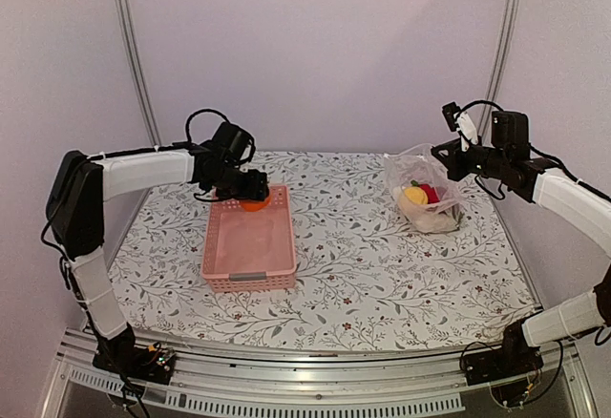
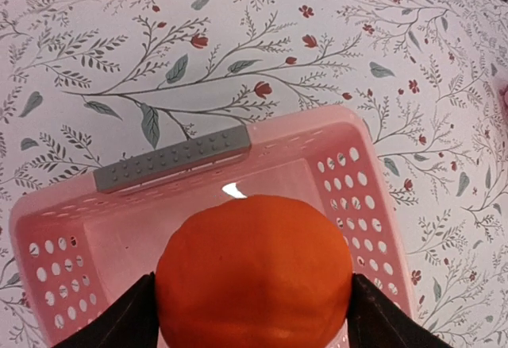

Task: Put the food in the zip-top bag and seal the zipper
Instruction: Pick up the fake fruit from the bin, then place the fake fruit in the zipper food storage bag.

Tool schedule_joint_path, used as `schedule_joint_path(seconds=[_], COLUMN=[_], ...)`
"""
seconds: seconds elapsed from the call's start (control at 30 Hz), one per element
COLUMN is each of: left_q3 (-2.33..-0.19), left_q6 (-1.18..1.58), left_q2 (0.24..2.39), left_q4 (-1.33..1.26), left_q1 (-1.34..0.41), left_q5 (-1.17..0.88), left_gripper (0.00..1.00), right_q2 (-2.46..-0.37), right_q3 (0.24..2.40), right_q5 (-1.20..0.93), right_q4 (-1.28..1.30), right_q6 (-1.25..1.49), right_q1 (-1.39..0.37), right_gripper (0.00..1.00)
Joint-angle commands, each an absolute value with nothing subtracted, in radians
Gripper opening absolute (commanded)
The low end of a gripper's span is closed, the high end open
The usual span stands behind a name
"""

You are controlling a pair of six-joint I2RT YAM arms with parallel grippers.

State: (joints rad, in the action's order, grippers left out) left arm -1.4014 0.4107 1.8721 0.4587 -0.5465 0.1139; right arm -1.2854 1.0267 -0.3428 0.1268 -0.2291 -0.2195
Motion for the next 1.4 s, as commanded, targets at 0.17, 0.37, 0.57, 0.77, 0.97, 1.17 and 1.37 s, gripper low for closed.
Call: schedule_joint_path(seconds=[0.17, 0.37, 0.57, 0.77, 0.97, 1.17, 1.37], left_q3=[-1.469, -1.582, -1.66, -1.699, -1.793, -1.929, -2.067], left_q6=[0.408, 0.359, 0.308, 0.305, 0.324, 0.4, 0.498], left_q2=[1.735, 1.747, 1.783, 1.843, 1.953, 2.081, 2.205], left_q4=[0.449, 0.409, 0.305, 0.151, 0.073, 0.04, 0.041], left_q1=[-0.673, -0.788, -0.877, -0.931, -0.956, -0.97, -0.993], left_q5=[0.078, 0.07, 0.01, -0.104, -0.192, -0.234, -0.219], left_gripper=[0.71, 0.7, 0.68, 0.67, 0.67, 0.67, 0.67], right_q2=[-1.305, -1.306, -1.306, -1.304, -1.299, -1.294, -1.287], right_q3=[1.026, 1.026, 1.026, 1.026, 1.026, 1.025, 1.026], right_q5=[-0.347, -0.342, -0.345, -0.347, -0.345, -0.345, -0.347], right_q4=[0.139, 0.139, 0.138, 0.14, 0.14, 0.14, 0.141], right_q6=[-0.239, -0.241, -0.241, -0.239, -0.241, -0.239, -0.239], right_q1=[-0.217, -0.217, -0.216, -0.218, -0.217, -0.217, -0.217], right_gripper=[0.0, 0.0, 0.0, 0.0, 0.0, 0.0, 0.0])
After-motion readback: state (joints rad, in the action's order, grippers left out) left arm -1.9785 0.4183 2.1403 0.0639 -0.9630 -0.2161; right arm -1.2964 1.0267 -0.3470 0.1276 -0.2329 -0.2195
